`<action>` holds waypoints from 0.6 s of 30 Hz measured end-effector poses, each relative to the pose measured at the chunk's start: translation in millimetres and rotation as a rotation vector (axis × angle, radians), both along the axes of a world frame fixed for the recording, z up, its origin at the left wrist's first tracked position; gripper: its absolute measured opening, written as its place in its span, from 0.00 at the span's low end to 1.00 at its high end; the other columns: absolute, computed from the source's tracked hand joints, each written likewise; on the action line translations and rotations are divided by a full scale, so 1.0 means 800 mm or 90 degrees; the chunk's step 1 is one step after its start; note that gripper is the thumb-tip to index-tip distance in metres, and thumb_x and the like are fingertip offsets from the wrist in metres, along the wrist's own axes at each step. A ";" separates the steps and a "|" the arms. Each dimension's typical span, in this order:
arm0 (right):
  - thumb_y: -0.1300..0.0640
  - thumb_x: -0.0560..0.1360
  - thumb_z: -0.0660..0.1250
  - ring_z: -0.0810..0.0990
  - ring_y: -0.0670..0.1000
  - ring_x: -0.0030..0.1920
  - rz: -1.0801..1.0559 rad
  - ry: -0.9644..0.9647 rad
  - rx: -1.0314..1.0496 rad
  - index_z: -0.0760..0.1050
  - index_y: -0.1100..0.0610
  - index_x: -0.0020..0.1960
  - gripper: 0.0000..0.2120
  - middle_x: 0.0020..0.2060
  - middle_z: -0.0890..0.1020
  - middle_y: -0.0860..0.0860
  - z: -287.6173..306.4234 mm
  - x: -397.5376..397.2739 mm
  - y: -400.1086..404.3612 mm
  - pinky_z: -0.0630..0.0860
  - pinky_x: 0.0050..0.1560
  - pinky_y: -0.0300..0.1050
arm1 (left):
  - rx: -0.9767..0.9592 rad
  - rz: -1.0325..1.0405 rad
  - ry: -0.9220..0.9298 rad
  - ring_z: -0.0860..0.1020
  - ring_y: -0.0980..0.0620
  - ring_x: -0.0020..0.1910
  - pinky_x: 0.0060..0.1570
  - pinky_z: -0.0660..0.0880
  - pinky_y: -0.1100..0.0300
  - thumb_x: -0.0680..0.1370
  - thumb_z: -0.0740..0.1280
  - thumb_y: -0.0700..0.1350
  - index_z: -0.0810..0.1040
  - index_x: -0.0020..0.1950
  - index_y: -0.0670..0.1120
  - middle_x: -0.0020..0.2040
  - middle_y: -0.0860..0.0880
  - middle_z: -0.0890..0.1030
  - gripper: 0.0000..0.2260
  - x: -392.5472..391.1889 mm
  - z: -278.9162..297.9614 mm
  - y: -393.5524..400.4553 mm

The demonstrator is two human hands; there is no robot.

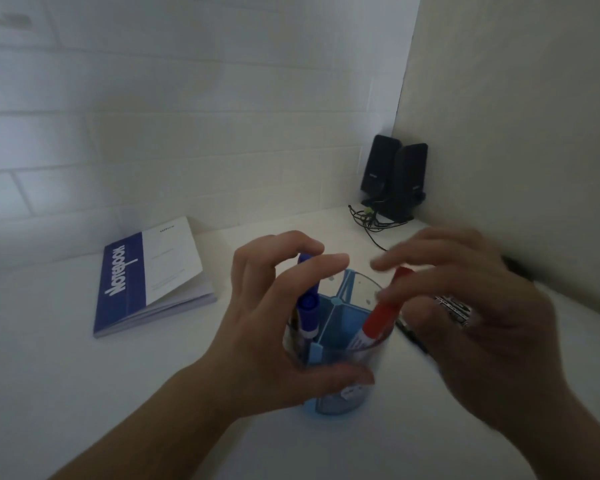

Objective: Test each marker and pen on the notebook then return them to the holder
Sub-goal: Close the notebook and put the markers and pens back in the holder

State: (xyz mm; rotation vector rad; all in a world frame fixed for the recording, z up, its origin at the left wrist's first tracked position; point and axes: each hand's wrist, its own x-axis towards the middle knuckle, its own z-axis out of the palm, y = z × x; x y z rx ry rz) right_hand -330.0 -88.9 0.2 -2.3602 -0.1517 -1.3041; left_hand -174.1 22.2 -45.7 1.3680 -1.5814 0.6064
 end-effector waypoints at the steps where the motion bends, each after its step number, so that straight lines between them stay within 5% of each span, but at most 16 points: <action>1: 0.42 0.78 0.56 0.78 0.53 0.53 -0.029 0.014 0.013 0.80 0.56 0.46 0.21 0.49 0.82 0.50 0.006 0.002 -0.003 0.72 0.53 0.48 | 0.000 0.000 0.004 0.66 0.45 0.64 0.58 0.71 0.45 0.62 0.75 0.62 0.65 0.66 0.51 0.63 0.49 0.65 0.38 0.000 0.000 0.000; 6: 0.49 0.77 0.62 0.81 0.44 0.44 -0.187 0.014 0.199 0.78 0.48 0.51 0.08 0.44 0.84 0.43 -0.001 -0.010 -0.081 0.75 0.44 0.33 | 0.005 -0.001 0.014 0.66 0.46 0.65 0.61 0.68 0.52 0.64 0.73 0.64 0.62 0.67 0.51 0.64 0.50 0.65 0.38 0.005 -0.001 0.000; 10: 0.57 0.74 0.69 0.75 0.50 0.39 -0.557 0.374 0.217 0.82 0.52 0.49 0.06 0.46 0.84 0.54 -0.025 -0.029 -0.158 0.68 0.45 0.37 | -0.003 -0.012 0.005 0.65 0.47 0.66 0.63 0.64 0.58 0.66 0.73 0.62 0.60 0.68 0.48 0.64 0.51 0.64 0.38 0.009 0.000 0.002; 12: 0.56 0.72 0.71 0.78 0.53 0.41 -0.597 0.504 0.256 0.83 0.56 0.41 0.05 0.41 0.83 0.56 -0.041 -0.036 -0.181 0.68 0.43 0.39 | -0.020 -0.014 -0.009 0.64 0.48 0.66 0.63 0.64 0.56 0.67 0.72 0.62 0.60 0.68 0.48 0.64 0.51 0.63 0.37 0.010 0.001 0.002; 14: 0.52 0.71 0.71 0.78 0.54 0.36 -0.623 0.608 0.236 0.77 0.56 0.28 0.15 0.30 0.79 0.54 -0.053 -0.041 -0.197 0.68 0.33 0.40 | -0.044 -0.006 -0.049 0.64 0.48 0.66 0.61 0.65 0.51 0.67 0.72 0.61 0.61 0.67 0.50 0.64 0.50 0.64 0.36 0.008 0.002 0.002; 18: 0.49 0.73 0.67 0.74 0.51 0.32 -0.643 0.669 0.235 0.73 0.51 0.30 0.14 0.31 0.78 0.51 -0.062 -0.043 -0.208 0.70 0.33 0.42 | -0.069 0.051 -0.189 0.62 0.48 0.66 0.62 0.63 0.49 0.69 0.70 0.60 0.66 0.65 0.55 0.67 0.48 0.59 0.28 0.003 0.004 0.001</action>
